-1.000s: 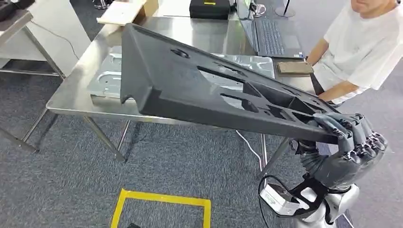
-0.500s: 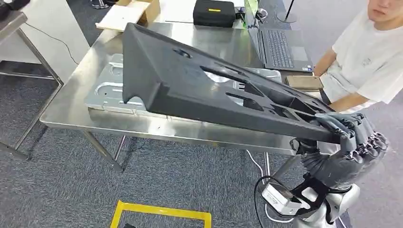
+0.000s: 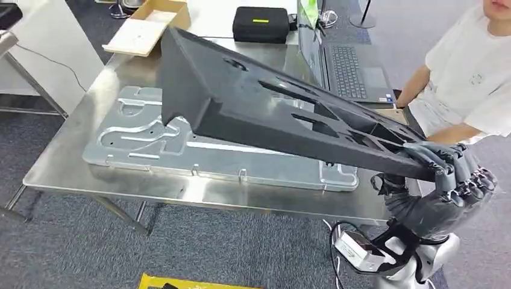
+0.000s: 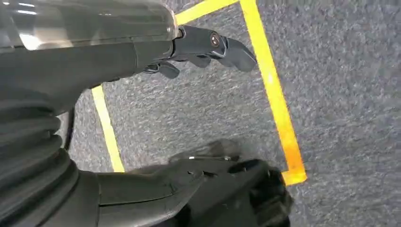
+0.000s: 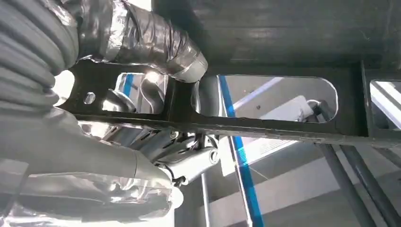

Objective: Take the parts from the cabinet and place them on the table.

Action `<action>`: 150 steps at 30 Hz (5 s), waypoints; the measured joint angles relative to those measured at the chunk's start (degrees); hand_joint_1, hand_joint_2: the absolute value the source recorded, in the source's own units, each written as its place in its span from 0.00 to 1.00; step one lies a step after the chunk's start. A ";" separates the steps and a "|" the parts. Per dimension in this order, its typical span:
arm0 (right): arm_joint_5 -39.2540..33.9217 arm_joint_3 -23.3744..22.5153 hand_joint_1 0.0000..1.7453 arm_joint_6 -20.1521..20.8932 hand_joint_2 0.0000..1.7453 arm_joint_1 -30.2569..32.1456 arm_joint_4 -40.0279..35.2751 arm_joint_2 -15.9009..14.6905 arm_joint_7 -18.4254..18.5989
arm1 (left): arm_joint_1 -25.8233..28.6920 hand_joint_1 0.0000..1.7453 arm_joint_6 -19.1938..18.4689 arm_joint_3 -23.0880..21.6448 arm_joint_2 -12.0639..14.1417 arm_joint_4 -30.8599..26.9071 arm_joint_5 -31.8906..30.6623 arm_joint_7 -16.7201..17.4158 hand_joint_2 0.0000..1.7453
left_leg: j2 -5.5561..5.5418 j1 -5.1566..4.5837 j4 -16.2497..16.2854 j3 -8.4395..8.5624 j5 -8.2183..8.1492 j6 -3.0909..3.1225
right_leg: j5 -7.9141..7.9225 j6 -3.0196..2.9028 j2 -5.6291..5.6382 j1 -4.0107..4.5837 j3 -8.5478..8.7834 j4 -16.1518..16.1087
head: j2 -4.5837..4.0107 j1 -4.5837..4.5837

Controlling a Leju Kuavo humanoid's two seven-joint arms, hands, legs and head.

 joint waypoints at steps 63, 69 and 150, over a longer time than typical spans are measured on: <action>0.68 14.49 1.00 20.66 1.00 -28.86 48.30 -36.22 25.66 | -2.41 0.00 -1.57 -1.16 -3.15 0.00 -0.50 -3.24 1.00 | -0.06 -1.94 -7.25 1.98 9.01 3.18 | 2.16 0.84 -0.55 -0.09 -4.50 1.35 | 0.00 0.06; 1.42 16.50 1.00 19.71 1.00 -29.94 49.22 -34.73 25.75 | -2.54 0.00 -1.60 -1.62 -3.28 0.00 -0.70 -2.58 1.00 | 0.02 -1.55 -11.12 4.12 9.40 3.57 | 1.92 2.22 -0.53 -0.18 -4.78 1.32 | 0.00 0.04; -34.36 22.16 0.00 49.46 1.00 -46.29 73.66 -23.34 34.84 | -2.91 0.00 -3.06 -5.53 -3.10 0.00 -0.81 -0.33 0.00 | 0.03 -0.58 7.68 -4.13 -0.07 0.23 | 4.26 0.75 -0.57 -0.53 -5.57 0.21 | 0.00 0.02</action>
